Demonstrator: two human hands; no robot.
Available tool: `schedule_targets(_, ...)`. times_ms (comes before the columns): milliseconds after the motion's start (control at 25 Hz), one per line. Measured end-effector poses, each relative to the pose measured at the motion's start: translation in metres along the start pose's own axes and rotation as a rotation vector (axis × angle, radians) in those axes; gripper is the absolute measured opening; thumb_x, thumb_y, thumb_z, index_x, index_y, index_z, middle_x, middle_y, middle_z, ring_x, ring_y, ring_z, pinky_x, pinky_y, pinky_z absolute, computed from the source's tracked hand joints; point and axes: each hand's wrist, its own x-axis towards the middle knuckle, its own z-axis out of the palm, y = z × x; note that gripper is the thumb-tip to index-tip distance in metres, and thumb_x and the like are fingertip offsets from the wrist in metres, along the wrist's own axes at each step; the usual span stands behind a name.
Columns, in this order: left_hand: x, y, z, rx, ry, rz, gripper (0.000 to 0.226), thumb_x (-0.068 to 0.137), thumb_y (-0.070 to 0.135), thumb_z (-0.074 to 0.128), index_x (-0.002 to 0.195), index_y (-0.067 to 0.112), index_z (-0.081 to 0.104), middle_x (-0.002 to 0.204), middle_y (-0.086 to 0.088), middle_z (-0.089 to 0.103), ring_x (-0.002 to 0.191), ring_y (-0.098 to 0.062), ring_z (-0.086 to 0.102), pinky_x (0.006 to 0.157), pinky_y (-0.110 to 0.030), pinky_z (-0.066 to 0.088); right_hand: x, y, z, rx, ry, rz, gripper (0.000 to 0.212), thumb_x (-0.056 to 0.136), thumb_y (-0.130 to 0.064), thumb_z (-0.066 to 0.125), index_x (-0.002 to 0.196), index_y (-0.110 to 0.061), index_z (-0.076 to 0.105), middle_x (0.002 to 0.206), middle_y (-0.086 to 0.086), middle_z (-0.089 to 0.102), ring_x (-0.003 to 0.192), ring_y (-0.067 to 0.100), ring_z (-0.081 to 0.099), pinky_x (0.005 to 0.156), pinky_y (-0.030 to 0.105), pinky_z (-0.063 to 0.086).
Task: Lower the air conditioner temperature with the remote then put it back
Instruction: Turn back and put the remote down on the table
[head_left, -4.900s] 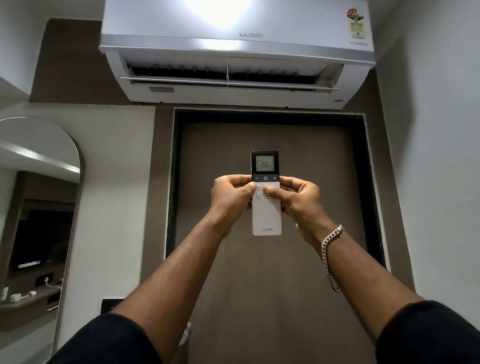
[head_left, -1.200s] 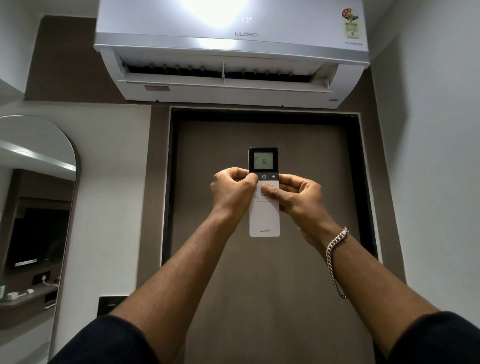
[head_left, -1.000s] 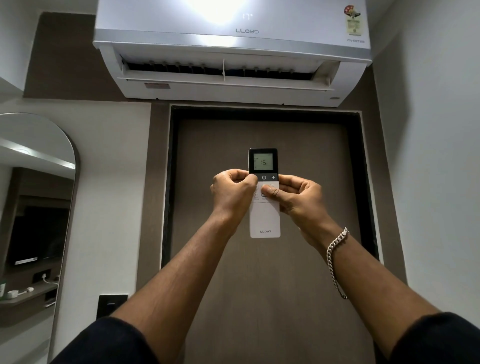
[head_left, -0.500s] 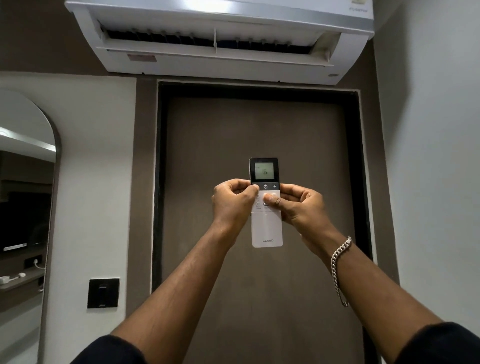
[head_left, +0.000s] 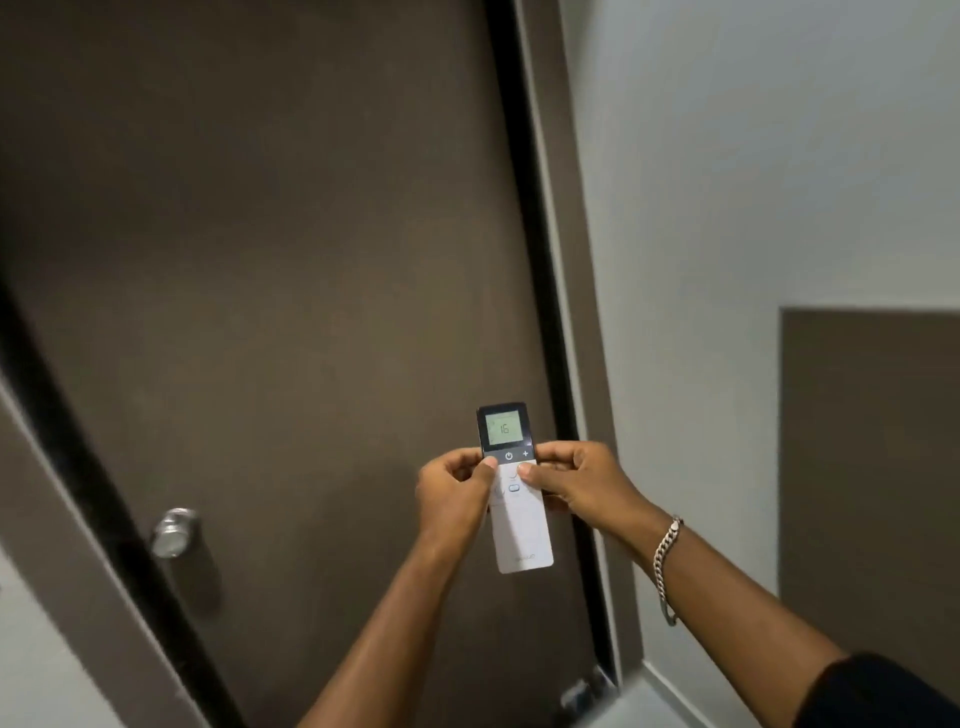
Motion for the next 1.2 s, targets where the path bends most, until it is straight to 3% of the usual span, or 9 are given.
schedule_targets(120,-0.017,-0.064,0.069,-0.019,-0.154,-0.169,0.021,0.088,0.007,0.061,0.106,-0.001,0.067,0.099,-0.016,0.073,0.089,-0.028,0.071,0.079,-0.040,0.059,-0.030,0.078,-0.057,0.077,0.142,0.255,0.025,0.083,-0.012,0.073,0.108,-0.010,0.072,0.099,0.008,0.078,0.091,0.019,0.075,0.079,0.035,0.061)
schedule_targets(280,-0.061,-0.150,0.167,0.003,-0.363,-0.379,0.014,0.087,0.008,0.062,0.099,0.007,0.070,0.087,-0.003,0.074,0.069,-0.008,0.072,0.057,-0.022,0.056,-0.083,0.176,-0.131,0.193,0.347,0.528,0.025,0.083,-0.010,0.072,0.107,-0.008,0.072,0.101,0.009,0.078,0.090,0.018,0.075,0.072,0.033,0.061)
schedule_targets(480,-0.145,-0.280,0.278,0.101,-0.548,-0.583,0.013,0.083,0.014,0.069,0.093,0.007,0.073,0.089,-0.008,0.075,0.079,-0.023,0.072,0.074,-0.040,0.059,-0.176,0.317,-0.209,0.261,0.545,0.835,0.031,0.086,-0.014,0.069,0.116,-0.005,0.065,0.111,0.012,0.074,0.098,0.026,0.071,0.077,0.037,0.059)
schedule_targets(600,-0.181,-0.336,0.315,0.187,-0.611,-0.623,0.010,0.082,0.009,0.068,0.084,0.013,0.076,0.080,-0.006,0.075,0.063,-0.012,0.063,0.070,-0.030,0.052,-0.216,0.380,-0.228,0.298,0.637,0.935,0.027,0.087,-0.012,0.067,0.112,-0.002,0.064,0.106,0.012,0.074,0.096,0.026,0.070,0.073,0.033,0.058)
schedule_targets(720,-0.216,-0.407,0.356,0.299,-0.734,-0.705,0.024,0.081,-0.002,0.060,0.095,0.008,0.076,0.097,-0.013,0.077,0.076,-0.018,0.065,0.070,-0.026,0.049,-0.246,0.450,-0.245,0.298,0.704,1.057,0.021,0.089,-0.007,0.064,0.110,-0.002,0.065,0.112,0.019,0.071,0.096,0.029,0.070,0.081,0.038,0.059)
schedule_targets(800,-0.239,-0.451,0.375,0.398,-0.764,-0.737,0.020,0.081,0.001,0.063,0.095,0.007,0.076,0.102,-0.012,0.076,0.083,-0.022,0.068,0.069,-0.024,0.050,-0.263,0.495,-0.250,0.248,0.758,1.140,0.023,0.089,-0.007,0.065,0.111,-0.002,0.066,0.115,0.020,0.071,0.101,0.031,0.069,0.085,0.040,0.058)
schedule_targets(960,-0.272,-0.520,0.400,0.545,-0.812,-0.704,0.020,0.080,0.009,0.069,0.099,0.004,0.072,0.103,-0.014,0.074,0.092,-0.026,0.068,0.081,-0.028,0.051,-0.285,0.564,-0.252,0.084,0.809,1.268,0.021,0.084,-0.009,0.071,0.103,-0.001,0.071,0.110,0.021,0.073,0.094,0.031,0.072,0.080,0.042,0.061)
schedule_targets(1120,-0.292,-0.541,0.403,0.643,-0.893,-0.429,0.013,0.084,0.006,0.060,0.089,-0.002,0.070,0.094,-0.019,0.074,0.083,-0.032,0.070,0.070,-0.025,0.045,-0.296,0.599,-0.247,-0.130,0.830,1.317,0.014,0.081,-0.013,0.074,0.092,-0.003,0.073,0.104,0.017,0.075,0.074,0.022,0.074,0.060,0.028,0.062)
schedule_targets(1200,-0.296,-0.542,0.403,0.677,-1.001,-0.310,0.015,0.086,0.006,0.056,0.092,-0.002,0.067,0.099,-0.020,0.073,0.089,-0.033,0.070,0.069,-0.021,0.042,-0.301,0.609,-0.244,-0.260,0.810,1.311,0.016,0.079,-0.015,0.076,0.090,-0.004,0.076,0.100,0.016,0.077,0.074,0.023,0.074,0.066,0.032,0.063)
